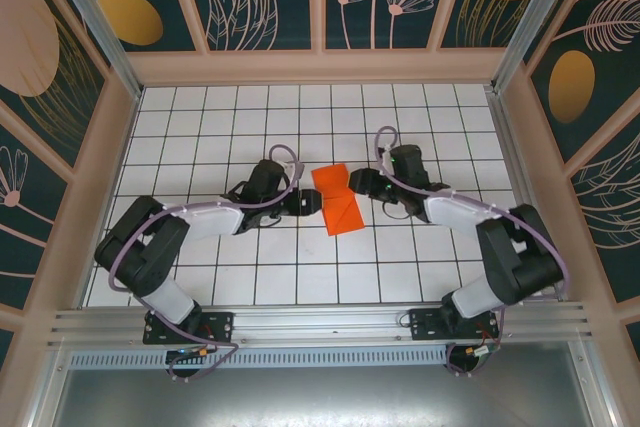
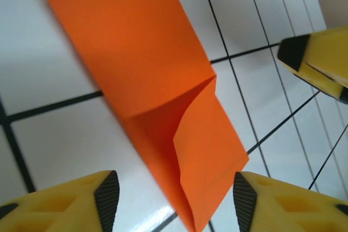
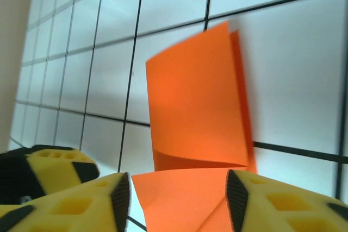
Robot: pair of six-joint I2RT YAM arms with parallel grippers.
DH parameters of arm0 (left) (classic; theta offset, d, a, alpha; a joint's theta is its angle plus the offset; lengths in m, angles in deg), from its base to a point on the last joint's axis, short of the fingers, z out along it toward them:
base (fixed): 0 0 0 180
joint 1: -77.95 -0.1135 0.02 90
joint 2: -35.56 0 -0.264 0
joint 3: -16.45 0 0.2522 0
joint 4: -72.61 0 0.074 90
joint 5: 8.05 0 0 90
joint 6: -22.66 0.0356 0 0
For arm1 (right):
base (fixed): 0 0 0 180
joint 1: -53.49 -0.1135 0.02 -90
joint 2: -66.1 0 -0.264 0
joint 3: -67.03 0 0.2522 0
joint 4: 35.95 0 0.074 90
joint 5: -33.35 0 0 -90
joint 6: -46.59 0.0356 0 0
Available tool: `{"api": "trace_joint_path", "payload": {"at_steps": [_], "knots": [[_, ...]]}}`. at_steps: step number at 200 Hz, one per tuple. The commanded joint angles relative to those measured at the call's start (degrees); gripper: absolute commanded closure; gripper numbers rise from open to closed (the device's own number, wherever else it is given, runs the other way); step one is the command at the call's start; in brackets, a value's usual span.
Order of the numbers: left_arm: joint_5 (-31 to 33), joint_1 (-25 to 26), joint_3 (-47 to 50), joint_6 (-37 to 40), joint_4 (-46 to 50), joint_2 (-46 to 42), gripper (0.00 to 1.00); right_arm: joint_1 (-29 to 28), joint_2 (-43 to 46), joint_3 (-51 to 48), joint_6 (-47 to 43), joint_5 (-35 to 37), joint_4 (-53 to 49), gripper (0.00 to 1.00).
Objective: Fold a paper plane with a square sheet of paper (fold left side to right side)
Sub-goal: Turn over the paper at the center of the table.
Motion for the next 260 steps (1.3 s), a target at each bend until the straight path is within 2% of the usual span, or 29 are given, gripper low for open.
{"api": "trace_joint_path", "payload": {"at_steps": [1, 28, 49, 71, 99, 115, 130, 160, 190, 233, 260], "knots": [[-4.00, -0.15, -3.54, -1.94, -5.44, 3.34, 0.38, 2.62, 3.32, -5.16, 1.13, -0.93, 2.93, 0.38], [-6.70, -0.21, -6.00, -2.05, -6.29, 9.20, 0.38, 4.35, 6.99, -9.40, 1.64, -3.02, 5.12, 0.30], [-8.97, -0.13, -6.74, -2.61, -7.98, 11.42, 0.42, 4.42, 8.56, -10.72, 1.47, -4.36, 5.23, 0.28], [-11.14, -0.26, -7.46, -2.86, -8.79, 13.29, 0.56, 4.47, 8.42, -11.10, 1.47, -6.20, 5.22, 0.27], [-8.67, -0.19, -7.44, -0.87, -5.75, 13.07, 0.80, 4.34, 6.53, -10.64, 1.56, -7.92, 5.90, 0.27], [-7.27, -0.17, -6.78, 0.33, -4.40, 11.87, 0.91, 3.92, 4.27, -9.63, 1.47, -9.67, 6.67, 0.27], [-5.62, -0.18, -5.82, 1.18, -3.65, 9.97, 0.96, 2.68, 1.52, -7.88, 1.30, -10.50, 6.92, 0.27], [-2.58, -0.22, -3.94, 1.69, -3.05, 6.52, 0.97, -0.04, -4.24, -3.72, 1.59, -10.16, 6.69, 0.28], [-2.20, -0.17, -3.05, 1.60, -3.08, 5.46, 0.95, -1.57, -8.21, -1.18, 3.00, -12.07, 9.51, 0.32], [-1.47, -0.18, -3.03, 1.66, -2.99, 5.59, 0.95, -3.07, -13.56, 1.36, 5.09, -13.34, 11.83, 0.41], [-0.68, -0.20, -3.09, 1.43, -2.86, 5.81, 0.92, -3.94, -15.66, 2.06, 6.04, -14.41, 13.54, 0.52]]}}
